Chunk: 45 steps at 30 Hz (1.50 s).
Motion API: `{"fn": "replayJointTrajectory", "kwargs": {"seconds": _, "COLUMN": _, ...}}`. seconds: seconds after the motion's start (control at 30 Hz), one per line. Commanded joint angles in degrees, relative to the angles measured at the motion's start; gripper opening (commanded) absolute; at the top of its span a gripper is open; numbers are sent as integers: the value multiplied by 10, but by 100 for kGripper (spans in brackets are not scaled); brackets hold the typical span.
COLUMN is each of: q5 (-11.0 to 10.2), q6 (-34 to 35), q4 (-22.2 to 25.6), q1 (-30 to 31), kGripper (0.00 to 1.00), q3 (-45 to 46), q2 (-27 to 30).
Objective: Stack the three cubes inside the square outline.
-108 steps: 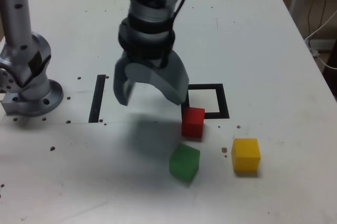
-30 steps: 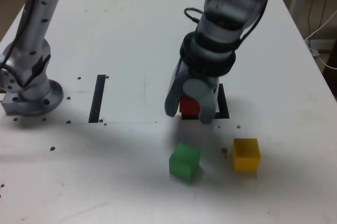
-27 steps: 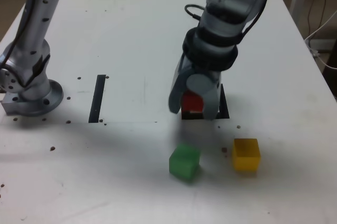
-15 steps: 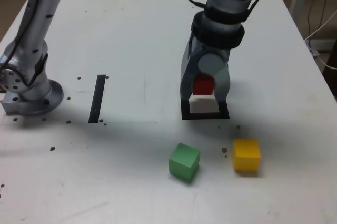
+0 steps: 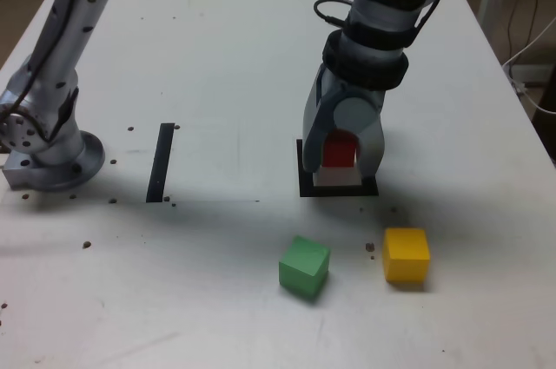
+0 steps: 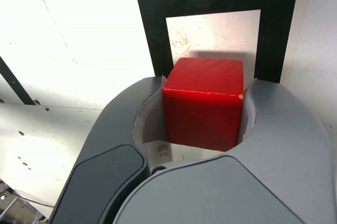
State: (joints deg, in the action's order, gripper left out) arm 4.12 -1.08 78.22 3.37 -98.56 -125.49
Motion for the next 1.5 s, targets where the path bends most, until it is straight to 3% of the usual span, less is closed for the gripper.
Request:
{"fn": "replayJointTrajectory", "kwargs": {"seconds": 0.0, "q5": 3, "q6": -2, "q4": -1, "q1": 0, "kGripper": 21, "q3": -2, "q2": -6}}
{"fn": "replayJointTrajectory", "kwargs": {"seconds": 0.83, "q5": 7, "q6": -14, "q4": -15, "q1": -3, "kGripper": 22, "q3": 7, "q2": -21}}
{"fn": "replayJointTrajectory", "kwargs": {"seconds": 0.9, "q5": 7, "q6": -16, "q4": -16, "q1": -4, "kGripper": 34, "q3": 8, "q2": -22}}
{"fn": "replayJointTrajectory", "kwargs": {"seconds": 1.03, "q5": 7, "q6": -20, "q4": -21, "q1": -4, "kGripper": 77, "q3": 9, "q2": -23}}
{"fn": "replayJointTrajectory", "kwargs": {"seconds": 1.1, "q5": 7, "q6": -21, "q4": -22, "q1": -4, "kGripper": 93, "q3": 9, "q2": -23}}
{"fn": "replayJointTrajectory", "kwargs": {"seconds": 1.17, "q5": 7, "q6": -21, "q4": -23, "q1": -4, "kGripper": 97, "q3": 9, "q2": -23}}
{"fn": "replayJointTrajectory", "kwargs": {"seconds": 1.47, "q5": 7, "q6": -22, "q4": -23, "q1": -4, "kGripper": 99, "q3": 10, "q2": -23}}
